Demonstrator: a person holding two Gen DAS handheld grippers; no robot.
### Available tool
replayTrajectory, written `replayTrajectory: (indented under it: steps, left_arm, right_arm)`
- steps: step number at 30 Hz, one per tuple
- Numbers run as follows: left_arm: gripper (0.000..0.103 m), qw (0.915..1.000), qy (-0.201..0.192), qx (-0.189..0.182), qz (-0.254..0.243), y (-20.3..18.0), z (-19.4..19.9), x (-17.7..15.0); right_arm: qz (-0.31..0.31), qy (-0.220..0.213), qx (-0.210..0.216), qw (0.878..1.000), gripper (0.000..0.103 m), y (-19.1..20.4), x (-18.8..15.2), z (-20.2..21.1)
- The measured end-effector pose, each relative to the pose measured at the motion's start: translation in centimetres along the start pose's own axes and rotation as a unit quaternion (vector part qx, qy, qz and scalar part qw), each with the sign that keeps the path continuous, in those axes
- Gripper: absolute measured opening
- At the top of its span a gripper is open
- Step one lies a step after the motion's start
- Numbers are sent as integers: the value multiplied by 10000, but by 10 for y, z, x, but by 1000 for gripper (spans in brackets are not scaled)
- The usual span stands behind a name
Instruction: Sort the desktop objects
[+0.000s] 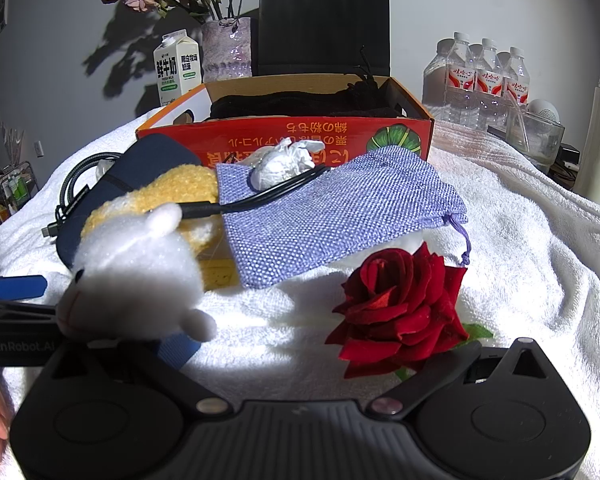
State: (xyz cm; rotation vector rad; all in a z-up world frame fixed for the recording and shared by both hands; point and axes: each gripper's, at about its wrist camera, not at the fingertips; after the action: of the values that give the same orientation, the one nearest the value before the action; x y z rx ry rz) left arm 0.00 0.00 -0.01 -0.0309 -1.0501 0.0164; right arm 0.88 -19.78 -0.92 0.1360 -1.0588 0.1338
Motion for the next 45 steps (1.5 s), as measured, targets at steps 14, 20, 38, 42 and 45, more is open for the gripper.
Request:
replayTrajectory:
  steps: [14,20,38,42,45]
  left_arm:
    - [103,10000,0,-3,3,0,0,0]
    - [103,10000,-3,-3,3,-1,2,0]
    - [103,10000,-2,-9,-11,-2,1,1]
    - [103,10000,-2,-11,-10,-2,1,1]
    - [103,10000,-2,-12,-12,-2,1,1]
  right_arm:
    - [4,0,-3,10000,103,0,0,0]
    - [4,0,-4,10000,103,0,0,0]
    - [10,2,-8,10000,103,1,-1,1]
    - [10,3,-9,10000,103,1,-1,1]
    - [11,3,-9,10000,103,1,0,1]
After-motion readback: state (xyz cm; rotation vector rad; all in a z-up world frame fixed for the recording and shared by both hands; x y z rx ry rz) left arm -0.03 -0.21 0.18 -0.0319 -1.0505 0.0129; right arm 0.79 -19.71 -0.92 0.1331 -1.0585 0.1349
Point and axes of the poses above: each gripper's, at about its wrist camera, not at the fingertips, and z roughly against the way its jaws point, y to its left, x to its top, and after that the axes turned 9 degrees about -y, right-handed
